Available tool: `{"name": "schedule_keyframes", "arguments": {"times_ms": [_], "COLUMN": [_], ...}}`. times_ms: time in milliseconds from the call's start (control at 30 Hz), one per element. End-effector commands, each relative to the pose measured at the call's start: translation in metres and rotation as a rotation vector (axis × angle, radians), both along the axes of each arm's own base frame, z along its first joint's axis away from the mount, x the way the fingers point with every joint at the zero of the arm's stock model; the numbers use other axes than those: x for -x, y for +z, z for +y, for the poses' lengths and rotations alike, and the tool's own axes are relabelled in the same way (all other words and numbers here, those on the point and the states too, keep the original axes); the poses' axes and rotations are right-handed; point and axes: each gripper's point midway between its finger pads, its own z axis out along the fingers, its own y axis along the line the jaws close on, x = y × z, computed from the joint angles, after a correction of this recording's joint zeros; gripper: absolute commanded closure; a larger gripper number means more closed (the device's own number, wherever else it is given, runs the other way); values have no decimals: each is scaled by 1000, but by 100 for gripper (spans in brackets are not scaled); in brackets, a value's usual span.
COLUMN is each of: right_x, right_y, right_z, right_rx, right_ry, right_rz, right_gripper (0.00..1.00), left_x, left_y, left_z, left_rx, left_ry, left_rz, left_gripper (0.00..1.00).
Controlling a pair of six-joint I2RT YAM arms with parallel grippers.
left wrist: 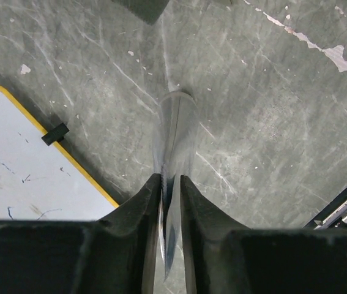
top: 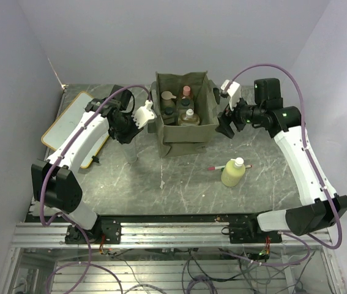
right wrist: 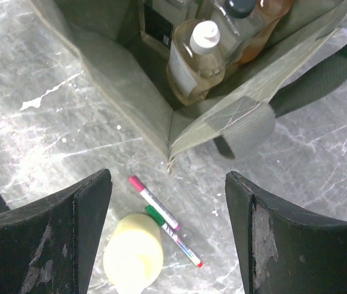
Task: Place the personal care products into the canvas bag
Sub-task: Place the care product at the center of the board, then pick up the care product from the center of the board.
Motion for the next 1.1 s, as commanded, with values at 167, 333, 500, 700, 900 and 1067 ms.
{"name": "schedule_keyframes", "arguments": {"times_ms": [167,333,500,700,900,1067], "right_x": [41,64,75,85,97,97], "right_y": [-12,-26,-52,-83,-110,-126], "right_z": [-25,-42,-66,-86,-94,-92], "right_rx": [95,142,202,247,313,306], "right_ry": [-14,-22,-34,0,62,71], "right_rz": [56,131,204,313,335,375], "right_gripper": [26,26,26,27,28,34], "left_x": [2,-1,-7,-16,-25,-28], "left_y": [11,26,44,66,76,80], "left_z": [-7,-9,-14,-24,-30,-37], "left_rx": [12,21,49,98,112,144], "left_ry": [-48,-56,-58,-61,-70,-64], "left_rz": [-22,-46,-81,-125,-152,-153], "left_gripper": [45,20,9,2,1,1]}}
